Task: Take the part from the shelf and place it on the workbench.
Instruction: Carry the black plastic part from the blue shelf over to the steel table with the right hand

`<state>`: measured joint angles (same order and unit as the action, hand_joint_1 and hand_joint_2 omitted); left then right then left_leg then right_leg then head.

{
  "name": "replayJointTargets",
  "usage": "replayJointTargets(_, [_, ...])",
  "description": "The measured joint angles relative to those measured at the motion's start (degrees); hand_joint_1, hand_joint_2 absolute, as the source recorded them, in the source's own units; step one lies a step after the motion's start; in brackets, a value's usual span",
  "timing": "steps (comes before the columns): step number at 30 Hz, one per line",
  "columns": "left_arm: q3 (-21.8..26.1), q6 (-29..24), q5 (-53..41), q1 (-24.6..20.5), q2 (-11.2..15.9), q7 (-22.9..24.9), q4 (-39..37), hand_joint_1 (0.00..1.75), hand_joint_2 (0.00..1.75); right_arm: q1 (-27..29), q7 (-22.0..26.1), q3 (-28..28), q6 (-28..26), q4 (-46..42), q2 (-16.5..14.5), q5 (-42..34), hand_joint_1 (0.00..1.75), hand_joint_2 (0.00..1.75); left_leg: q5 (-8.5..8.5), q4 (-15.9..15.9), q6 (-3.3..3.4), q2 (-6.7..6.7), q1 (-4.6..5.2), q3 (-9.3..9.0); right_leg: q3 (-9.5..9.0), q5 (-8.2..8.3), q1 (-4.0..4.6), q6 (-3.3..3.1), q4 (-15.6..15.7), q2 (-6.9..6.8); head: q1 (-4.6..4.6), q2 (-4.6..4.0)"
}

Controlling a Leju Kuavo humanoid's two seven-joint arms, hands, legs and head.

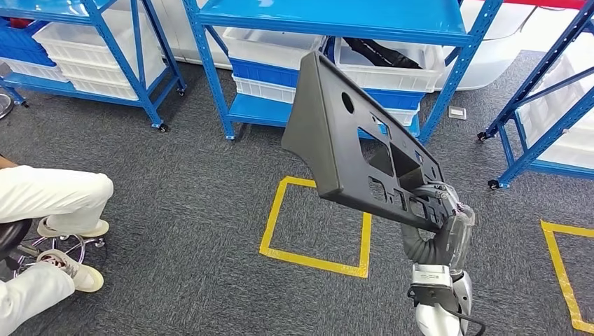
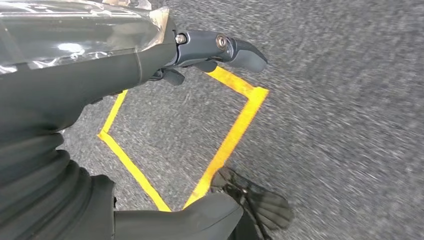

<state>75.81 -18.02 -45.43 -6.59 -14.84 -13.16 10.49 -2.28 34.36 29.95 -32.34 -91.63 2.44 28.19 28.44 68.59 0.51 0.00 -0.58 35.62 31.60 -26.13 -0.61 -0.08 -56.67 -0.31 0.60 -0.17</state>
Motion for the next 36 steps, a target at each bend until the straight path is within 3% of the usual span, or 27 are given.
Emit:
replayJointTargets(2, [0.0,0.0,0.0,-0.1,0.1,-0.1,0.0,0.00,1.75,-0.1,0.0,0.0,0.1,0.0,-0.2,-0.1,1.75,1.75,-0.21,-7.6,0.97,-0.30,0.29,-5.40,0.81,0.68,0.24,0.47,-0.3,0.00,-0.05,0.00])
replayJointTargets(4, [0.0,0.0,0.0,-0.1,0.1,-0.4,0.0,0.00,1.75,-0.5,0.0,0.1,0.1,0.0,-0.4,-0.2,1.75,1.75,0.44,-11.0,1.50,-0.43,0.72,-7.23,1.29,1.50,0.17,1.30,-0.4,-0.07,-0.05,0.00])
replayJointTargets(6, [0.0,0.0,0.0,-0.1,0.1,-0.7,0.0,0.00,1.75,-0.6,0.0,0.2,0.3,0.0,-0.5,-0.2,1.75,1.75,-0.29,-11.8,1.97,-0.20,0.88,-6.76,1.88,2.10,0.06,2.09,-0.4,-0.09,-0.04,0.00])
replayJointTargets(7, [0.0,0.0,0.0,-0.2,0.1,-0.8,0.0,0.00,1.75,-0.7,0.0,0.2,0.3,0.1,-0.6,-0.3,1.75,1.75,-0.91,-12.2,2.33,-0.05,0.80,-6.31,2.49,1.41,0.14,2.14,-1.1,-0.03,-0.11,0.00])
replayJointTargets(8, [0.0,0.0,0.0,-0.2,0.0,-0.8,0.0,0.00,1.75,-0.7,0.0,0.2,0.4,0.1,-0.6,-0.3,1.75,1.75,-1.63,-12.6,2.68,0.12,0.68,-5.72,3.27,-0.05,0.23,2.01,-2.4,0.04,-0.27,0.00])
replayJointTargets(9, [0.0,0.1,0.0,-0.2,0.0,-0.9,0.0,0.00,1.75,-0.7,0.0,0.2,0.5,0.2,-0.6,-0.3,1.75,1.75,-2.37,-12.8,2.94,0.24,0.60,-4.96,4.23,-2.53,0.21,1.67,-5.0,0.11,-0.39,0.00])
replayJointTargets(11, [0.0,0.1,0.0,-0.2,-0.1,-0.9,0.0,0.00,1.75,-0.8,0.0,0.2,0.6,0.3,-0.6,-0.4,1.75,1.75,-3.69,-12.8,3.18,0.33,0.75,-3.19,5.90,-7.17,0.12,1.35,-11.6,0.18,-0.59,0.00])
replayJointTargets(12, [0.0,0.1,0.0,-0.2,-0.1,-0.9,0.0,0.00,1.75,-0.8,0.0,0.2,0.6,0.5,-0.6,-0.4,1.75,1.75,-4.46,-12.8,3.17,0.40,0.84,-2.20,6.14,-8.02,0.05,1.69,-14.7,0.18,-0.58,0.00])
replayJointTargets(13, [0.0,0.1,0.0,-0.2,-0.1,-0.9,0.0,0.00,1.75,-0.8,0.0,0.2,0.6,0.6,-0.6,-0.5,1.75,1.75,-5.17,-12.7,3.12,0.46,0.90,-1.23,5.76,-7.46,0.00,2.31,-16.4,0.18,-0.61,0.00])
replayJointTargets(15, [0.0,0.1,0.0,-0.2,-0.1,-1.0,0.0,0.00,1.75,-0.8,0.0,0.2,0.6,0.9,-0.6,-0.6,1.75,1.75,-6.49,-12.4,2.85,0.51,0.95,0.78,2.47,-4.10,-0.09,3.62,-14.3,0.17,-0.61,0.00])
replayJointTargets(16, [0.0,0.1,0.0,-0.2,-0.1,-1.0,0.0,0.00,1.75,-0.9,0.1,0.2,0.6,0.9,-0.6,-0.8,1.75,1.75,-7.03,-12.1,2.64,0.51,0.98,1.63,-0.41,-3.46,-0.10,3.66,-10.5,0.16,-0.61,0.00])
replayJointTargets(18, [0.0,0.2,0.0,-0.2,-0.2,-1.3,0.0,0.00,1.75,-1.0,0.2,0.2,0.6,1.0,-0.6,-1.5,1.75,1.75,-7.94,-11.6,2.11,0.66,1.13,2.60,-6.18,-5.02,0.25,2.54,-1.5,-0.11,-0.48,0.00])
replayJointTargets(20, [0.0,0.4,0.0,-0.1,-0.2,-1.6,0.0,0.00,1.75,-1.2,0.6,0.2,0.9,1.1,-0.5,-3.0,1.75,1.75,-8.75,-11.6,1.46,0.95,1.09,2.60,-8.24,-6.61,0.65,1.21,2.7,-0.08,-0.30,0.00])
replayJointTargets(22, [0.0,0.4,0.0,-0.1,-0.2,-1.7,0.0,0.00,1.75,-1.3,1.0,0.2,1.3,1.2,-0.4,-4.3,1.75,1.75,-8.91,-11.5,0.69,1.03,0.83,2.75,-7.63,-5.76,0.23,0.34,2.5,0.37,-0.25,0.00])
replayJointTargets(24, [0.0,0.3,0.0,0.0,-0.2,-1.7,0.0,0.00,1.75,-1.3,1.2,0.2,1.4,1.4,-0.4,-4.9,1.75,1.75,-5.20,-8.4,-0.10,0.70,0.57,3.89,-6.87,-4.63,-0.26,-0.51,2.5,0.73,-0.09,0.01])
replayJointTargets(26, [0.0,0.2,0.0,0.1,-0.1,-1.7,0.0,0.00,1.75,-1.3,1.3,0.2,1.5,1.6,-0.3,-5.1,1.75,1.75,0.45,-1.3,-0.80,0.41,0.25,5.87,-5.99,-3.72,-0.27,-0.83,2.4,1.19,0.05,0.01])
replayJointTargets(27, [0.0,0.1,0.1,0.1,-0.1,-1.7,0.0,0.00,1.75,-1.3,1.3,0.2,1.5,1.7,-0.3,-5.2,1.75,1.75,1.97,2.1,-1.07,0.39,0.12,6.66,-5.62,-3.37,-0.27,-0.78,2.3,1.49,0.05,0.01])
replayJointTargets(28, [0.0,0.1,0.1,0.1,-0.1,-1.7,0.0,0.00,1.75,-1.3,1.3,0.2,1.5,1.9,-0.2,-5.3,1.75,1.75,2.28,4.1,-1.27,0.37,-0.03,6.74,-5.24,-3.07,-0.29,-0.61,2.1,1.90,0.05,0.00])
replayJointTargets(29, [0.0,0.1,0.1,0.1,0.0,-1.7,0.0,0.00,1.75,-1.3,1.3,0.2,1.5,2.0,-0.2,-5.3,1.75,1.75,1.52,3.9,-1.38,0.30,-0.19,5.81,-4.89,-2.86,-0.34,-0.42,1.9,2.36,0.05,0.00])
replayJointTargets(30, [0.0,0.0,0.1,0.2,0.0,-1.7,0.0,0.00,1.75,-1.3,1.3,0.2,1.5,2.1,-0.1,-5.4,1.75,1.75,0.08,1.6,-1.40,0.01,-0.38,3.85,-4.56,-2.73,-0.40,-0.27,1.6,2.88,0.07,0.01])
replayJointTargets(31, [0.0,0.0,0.1,0.2,0.1,-1.7,0.0,0.00,1.75,-1.4,1.3,0.2,1.5,2.2,-0.1,-5.4,1.75,1.75,-1.34,-2.0,-1.34,-0.82,-0.58,1.34,-4.27,-2.68,-0.50,-0.14,1.3,3.37,0.06,0.01])
replayJointTargets(33, [0.1,0.0,0.2,0.3,0.2,-1.7,0.0,0.00,1.75,-1.8,1.4,0.2,1.4,2.3,-0.1,-5.5,1.75,1.75,-2.58,-8.1,-1.06,-3.47,-0.91,-2.63,-3.46,-2.56,-0.55,0.25,0.8,4.37,0.03,0.01])
replayJointTargets(35, [0.1,0.0,0.5,0.3,0.3,-1.8,0.0,0.00,1.75,-2.3,1.4,0.4,1.4,2.4,0.0,-5.5,1.75,1.75,-2.21,-9.8,-0.64,-4.38,-0.78,-3.59,-2.63,-2.20,-0.59,1.01,0.6,5.49,0.07,0.00])
replayJointTargets(36, [0.1,-0.1,0.6,0.3,0.3,-1.9,0.0,0.00,1.75,-2.5,1.4,0.4,1.3,2.5,0.0,-5.5,1.75,1.75,-2.13,-10.3,-0.32,-3.56,-0.63,-3.57,-2.27,-1.96,-0.59,1.51,0.7,6.17,0.09,0.00])
